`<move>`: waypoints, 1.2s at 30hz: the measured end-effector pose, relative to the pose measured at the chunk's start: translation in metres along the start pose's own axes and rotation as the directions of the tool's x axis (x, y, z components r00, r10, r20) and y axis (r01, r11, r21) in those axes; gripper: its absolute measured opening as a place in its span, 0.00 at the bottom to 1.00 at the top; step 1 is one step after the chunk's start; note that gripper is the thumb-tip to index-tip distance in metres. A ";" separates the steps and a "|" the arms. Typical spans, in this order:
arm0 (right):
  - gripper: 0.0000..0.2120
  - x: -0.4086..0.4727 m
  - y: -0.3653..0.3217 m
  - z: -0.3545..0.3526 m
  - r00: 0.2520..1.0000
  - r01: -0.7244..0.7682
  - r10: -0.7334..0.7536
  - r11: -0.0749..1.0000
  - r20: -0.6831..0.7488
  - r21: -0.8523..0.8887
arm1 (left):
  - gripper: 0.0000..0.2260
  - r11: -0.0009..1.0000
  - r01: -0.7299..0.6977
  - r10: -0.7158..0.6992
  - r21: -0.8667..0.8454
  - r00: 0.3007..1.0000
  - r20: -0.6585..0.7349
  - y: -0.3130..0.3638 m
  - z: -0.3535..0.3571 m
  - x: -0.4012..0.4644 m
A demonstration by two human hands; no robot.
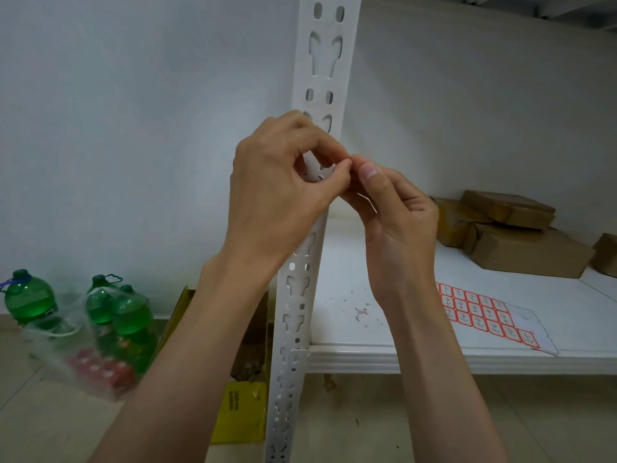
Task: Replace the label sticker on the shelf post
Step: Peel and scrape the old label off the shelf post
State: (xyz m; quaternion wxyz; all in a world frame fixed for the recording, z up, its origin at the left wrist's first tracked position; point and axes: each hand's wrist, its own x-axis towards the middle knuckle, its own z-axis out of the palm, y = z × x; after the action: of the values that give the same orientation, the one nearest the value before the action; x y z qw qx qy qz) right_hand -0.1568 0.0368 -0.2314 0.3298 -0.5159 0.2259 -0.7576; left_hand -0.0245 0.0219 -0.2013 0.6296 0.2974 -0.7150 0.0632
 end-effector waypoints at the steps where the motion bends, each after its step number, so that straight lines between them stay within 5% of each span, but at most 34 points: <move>1: 0.09 0.000 0.000 -0.001 1.000 0.005 -0.005 1.000 0.003 -0.016 | 0.06 1.000 0.005 -0.005 0.002 1.000 0.010 -0.001 0.001 0.000; 8: 0.09 -0.001 0.007 0.007 0.999 0.037 -0.038 0.997 -0.015 -0.072 | 0.03 1.000 0.025 -0.025 -0.002 0.999 0.046 -0.004 -0.002 -0.002; 14: 0.05 -0.001 0.013 0.012 0.990 0.002 -0.014 0.996 -0.137 -0.086 | 0.05 0.997 0.072 -0.073 -0.016 0.996 -0.060 -0.013 -0.004 -0.003; 23: 0.06 -0.001 0.022 0.018 0.991 -0.053 0.030 0.983 -0.130 -0.176 | 0.33 0.974 0.225 -0.225 -0.018 0.974 0.028 -0.020 0.002 -0.008; 30: 0.09 -0.001 0.019 0.019 0.989 -0.072 0.053 0.988 -0.140 -0.134 | 0.20 0.894 0.446 -0.444 -0.046 0.895 0.044 -0.009 0.014 -0.011; 36: 0.10 -0.002 0.018 0.019 0.989 -0.076 0.058 0.988 -0.133 -0.133 | 0.16 0.866 0.491 -0.487 -0.098 0.871 0.060 -0.008 0.017 -0.010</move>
State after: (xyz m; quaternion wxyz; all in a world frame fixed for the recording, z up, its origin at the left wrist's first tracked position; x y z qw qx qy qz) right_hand -0.1337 0.0255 -0.2380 0.3032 -0.4795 0.3158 -0.7605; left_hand -0.0348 0.0104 -0.2160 0.6283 0.4347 -0.6292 -0.1426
